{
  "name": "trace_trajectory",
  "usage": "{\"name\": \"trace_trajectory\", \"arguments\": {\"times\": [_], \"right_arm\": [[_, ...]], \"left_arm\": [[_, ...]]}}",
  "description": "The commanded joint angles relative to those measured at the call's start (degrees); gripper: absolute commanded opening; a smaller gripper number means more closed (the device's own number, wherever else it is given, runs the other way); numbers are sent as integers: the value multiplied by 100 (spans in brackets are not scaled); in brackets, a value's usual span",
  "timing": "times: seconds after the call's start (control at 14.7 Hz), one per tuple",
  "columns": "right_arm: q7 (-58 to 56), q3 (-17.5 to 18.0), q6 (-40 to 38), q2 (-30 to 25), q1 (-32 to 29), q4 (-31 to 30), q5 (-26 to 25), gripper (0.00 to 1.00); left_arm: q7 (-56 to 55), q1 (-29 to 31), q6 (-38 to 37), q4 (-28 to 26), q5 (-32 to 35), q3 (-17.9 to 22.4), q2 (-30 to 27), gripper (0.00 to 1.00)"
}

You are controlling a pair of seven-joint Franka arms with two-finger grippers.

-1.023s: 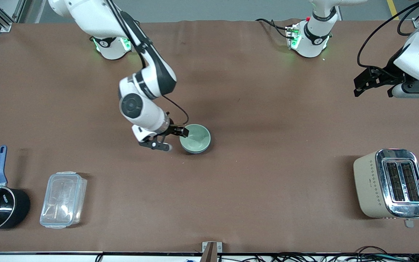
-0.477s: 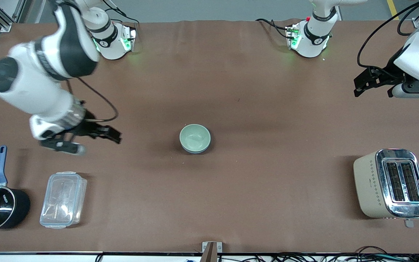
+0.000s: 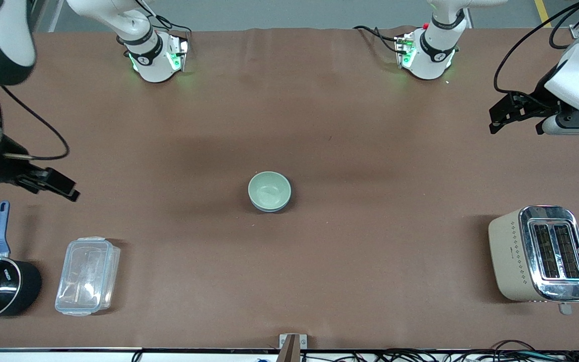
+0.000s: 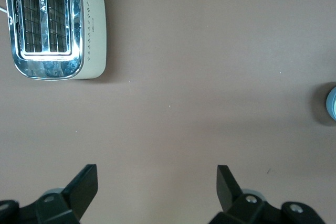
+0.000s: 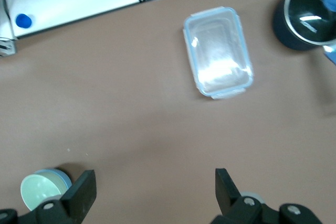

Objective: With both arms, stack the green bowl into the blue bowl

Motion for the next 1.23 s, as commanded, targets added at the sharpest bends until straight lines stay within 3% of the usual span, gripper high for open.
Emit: {"name": "trace_trajectory", "arguments": {"times": [0.0, 0.27, 0.55, 0.82, 1.16], "right_arm": [[-21, 536, -624, -158, -535, 281, -327, 100], [58, 1451, -1249, -677, -1133, 211, -899, 100], [-29, 1548, -1268, -1178, -1423, -272, -811, 100], [-450, 1549, -1268, -1188, -1774, -317, -584, 100], [-792, 1513, -1294, -1162, -1793, -317, -495, 100]], "left_arm": [[138, 21, -22, 109, -51, -27, -25, 100], [120, 12, -40, 154, -43, -27, -7, 100], [111, -23, -40, 154, -43, -44, 28, 100], [120, -23, -40, 162, 45, -88, 46, 100], [111, -23, -93, 162, 45, -123, 46, 100]]}}
